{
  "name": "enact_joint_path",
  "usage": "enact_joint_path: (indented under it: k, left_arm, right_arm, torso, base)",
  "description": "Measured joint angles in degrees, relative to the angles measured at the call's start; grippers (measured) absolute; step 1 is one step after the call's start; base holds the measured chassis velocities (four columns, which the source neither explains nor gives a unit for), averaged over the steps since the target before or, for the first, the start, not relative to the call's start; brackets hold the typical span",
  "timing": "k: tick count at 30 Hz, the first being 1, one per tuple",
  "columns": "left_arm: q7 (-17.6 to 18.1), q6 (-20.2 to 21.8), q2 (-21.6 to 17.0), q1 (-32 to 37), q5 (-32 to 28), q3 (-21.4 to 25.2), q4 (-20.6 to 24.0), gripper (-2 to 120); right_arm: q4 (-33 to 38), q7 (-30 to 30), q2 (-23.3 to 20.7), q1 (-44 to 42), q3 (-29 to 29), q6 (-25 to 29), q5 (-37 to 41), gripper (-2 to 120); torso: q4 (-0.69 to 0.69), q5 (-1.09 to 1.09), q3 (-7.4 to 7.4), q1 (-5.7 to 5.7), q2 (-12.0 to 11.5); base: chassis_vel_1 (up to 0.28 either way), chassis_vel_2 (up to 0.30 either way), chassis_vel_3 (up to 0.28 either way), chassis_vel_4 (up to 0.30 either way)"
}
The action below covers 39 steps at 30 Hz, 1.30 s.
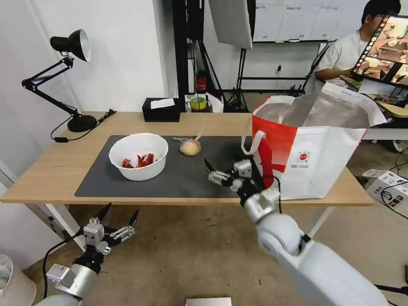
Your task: Pick up the trash from the table and place it into the takeout bag.
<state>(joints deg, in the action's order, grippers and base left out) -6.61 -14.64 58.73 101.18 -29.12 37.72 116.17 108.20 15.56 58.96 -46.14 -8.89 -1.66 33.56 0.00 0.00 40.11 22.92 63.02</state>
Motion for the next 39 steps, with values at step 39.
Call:
enact_joint_path:
  k: [39]
  left_arm:
    - [-0.2,-0.8,0.3,-0.1,-0.3,0.1,-1.4,100]
  right_arm:
    - [-48.3,3.1,25.5,31.9,-11.9,-14.3,6.3,100]
  torso:
    - [0.00,0.00,-0.01,0.00,0.0]
  base:
    - [0.000,0.000,0.000,0.000]
